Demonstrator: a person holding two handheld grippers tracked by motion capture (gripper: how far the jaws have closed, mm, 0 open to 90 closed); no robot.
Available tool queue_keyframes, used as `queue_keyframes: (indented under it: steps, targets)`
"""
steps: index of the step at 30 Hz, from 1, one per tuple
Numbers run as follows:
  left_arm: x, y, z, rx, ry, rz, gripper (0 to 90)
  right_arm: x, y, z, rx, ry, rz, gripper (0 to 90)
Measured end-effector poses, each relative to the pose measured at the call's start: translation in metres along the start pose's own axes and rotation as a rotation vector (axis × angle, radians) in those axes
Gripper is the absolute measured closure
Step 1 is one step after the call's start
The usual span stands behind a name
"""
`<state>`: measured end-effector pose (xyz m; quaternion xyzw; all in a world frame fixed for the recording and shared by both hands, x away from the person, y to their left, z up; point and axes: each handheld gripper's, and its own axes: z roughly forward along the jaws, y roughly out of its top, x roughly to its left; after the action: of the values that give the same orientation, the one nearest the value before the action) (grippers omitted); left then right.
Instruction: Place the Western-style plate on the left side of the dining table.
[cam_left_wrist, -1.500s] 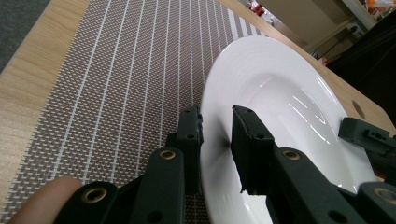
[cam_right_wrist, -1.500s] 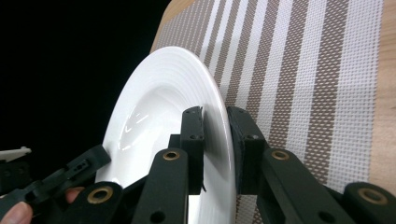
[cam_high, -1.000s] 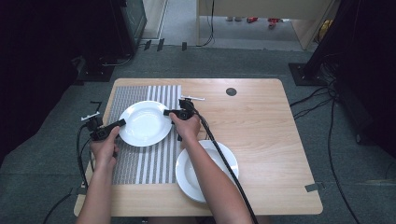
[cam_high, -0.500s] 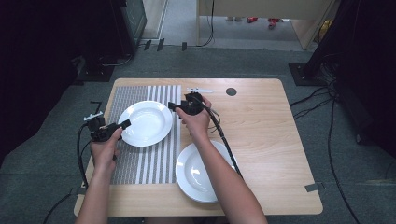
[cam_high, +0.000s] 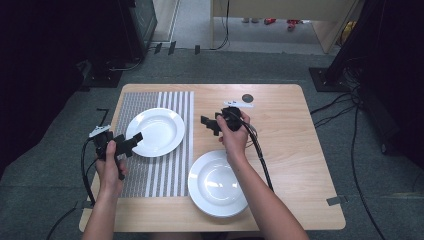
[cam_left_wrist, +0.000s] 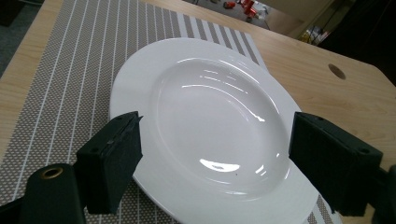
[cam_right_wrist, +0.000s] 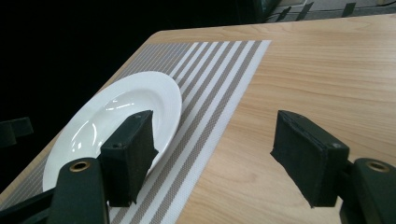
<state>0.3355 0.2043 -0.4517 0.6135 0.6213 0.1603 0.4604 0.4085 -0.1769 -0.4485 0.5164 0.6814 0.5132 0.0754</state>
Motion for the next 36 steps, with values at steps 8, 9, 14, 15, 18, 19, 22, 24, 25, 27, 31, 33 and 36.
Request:
queue_keyframes:
  steps: [8, 9, 14, 15, 18, 19, 22, 24, 25, 27, 31, 33, 36]
  targets:
    - [-0.010, -0.009, -0.011, 0.008, 0.014, 0.024, 17.2, -0.005, -0.005, -0.028, -0.013, -0.006, -0.028, 29.0]
    - [-0.011, -0.012, -0.013, 0.011, 0.018, 0.033, 17.2, -0.006, -0.006, -0.035, -0.012, -0.016, -0.043, 28.3]
    - [-0.013, -0.022, -0.018, 0.022, 0.031, 0.042, 17.2, -0.011, -0.011, -0.051, -0.018, -0.029, -0.049, 26.7]
    - [-0.013, -0.025, -0.018, 0.028, 0.034, 0.044, 17.2, -0.013, -0.013, -0.054, -0.016, -0.028, -0.050, 26.3]
    - [-0.016, -0.033, -0.020, 0.039, 0.044, 0.053, 17.1, -0.017, -0.018, -0.062, -0.016, -0.037, -0.054, 25.9]
    - [-0.017, -0.035, -0.021, 0.042, 0.048, 0.059, 17.2, -0.018, -0.019, -0.065, -0.016, -0.041, -0.056, 25.7]
    - [-0.021, -0.043, -0.023, 0.047, 0.050, 0.073, 16.5, -0.022, -0.025, -0.075, -0.020, -0.055, -0.063, 25.4]
    - [-0.023, -0.047, -0.025, 0.051, 0.052, 0.083, 15.8, -0.026, -0.029, -0.081, -0.024, -0.060, -0.066, 25.3]
    - [-0.024, -0.049, -0.025, 0.053, 0.053, 0.087, 15.8, -0.028, -0.031, -0.084, -0.026, -0.063, -0.063, 25.2]
    - [-0.027, -0.053, -0.025, 0.055, 0.058, 0.094, 15.7, -0.032, -0.035, -0.091, -0.029, -0.072, -0.062, 25.1]
    - [-0.031, -0.060, -0.026, 0.067, 0.054, 0.111, 14.1, -0.043, -0.044, -0.105, -0.030, -0.094, -0.061, 24.4]
    - [-0.032, -0.063, -0.026, 0.072, 0.058, 0.118, 14.1, -0.048, -0.050, -0.112, -0.030, -0.102, -0.056, 24.0]
    - [-0.031, -0.069, -0.027, 0.078, 0.065, 0.120, 14.0, -0.057, -0.057, -0.123, -0.031, -0.115, -0.041, 23.9]
